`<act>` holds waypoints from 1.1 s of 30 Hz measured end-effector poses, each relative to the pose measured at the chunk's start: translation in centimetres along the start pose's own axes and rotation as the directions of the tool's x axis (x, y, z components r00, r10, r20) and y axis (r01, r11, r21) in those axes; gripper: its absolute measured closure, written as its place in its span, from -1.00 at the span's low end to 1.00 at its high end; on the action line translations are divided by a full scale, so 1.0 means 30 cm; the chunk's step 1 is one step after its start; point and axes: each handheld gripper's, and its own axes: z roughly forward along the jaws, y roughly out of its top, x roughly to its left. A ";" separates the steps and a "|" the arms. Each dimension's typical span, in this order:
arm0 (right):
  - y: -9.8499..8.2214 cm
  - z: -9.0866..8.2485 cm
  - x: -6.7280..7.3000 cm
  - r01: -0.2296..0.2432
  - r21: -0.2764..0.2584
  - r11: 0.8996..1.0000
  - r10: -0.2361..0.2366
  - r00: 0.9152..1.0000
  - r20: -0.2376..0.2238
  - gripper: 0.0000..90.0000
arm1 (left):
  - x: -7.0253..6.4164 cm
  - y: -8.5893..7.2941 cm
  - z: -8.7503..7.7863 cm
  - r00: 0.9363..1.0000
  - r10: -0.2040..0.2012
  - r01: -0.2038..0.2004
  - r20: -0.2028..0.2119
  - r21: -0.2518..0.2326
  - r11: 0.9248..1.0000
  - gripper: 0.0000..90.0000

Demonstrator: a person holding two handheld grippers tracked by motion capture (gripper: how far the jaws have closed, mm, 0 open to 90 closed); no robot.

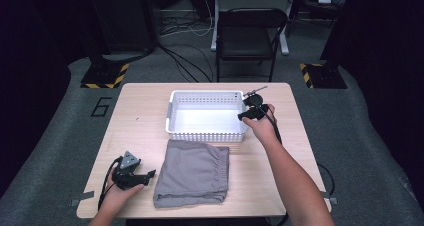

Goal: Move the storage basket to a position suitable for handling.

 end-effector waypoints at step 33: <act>-0.341 -0.233 0.175 0.124 -0.159 0.979 -0.152 0.972 -0.180 0.01 | -0.015 0.001 0.006 1.000 -0.004 0.004 -0.007 -0.010 1.000 -0.58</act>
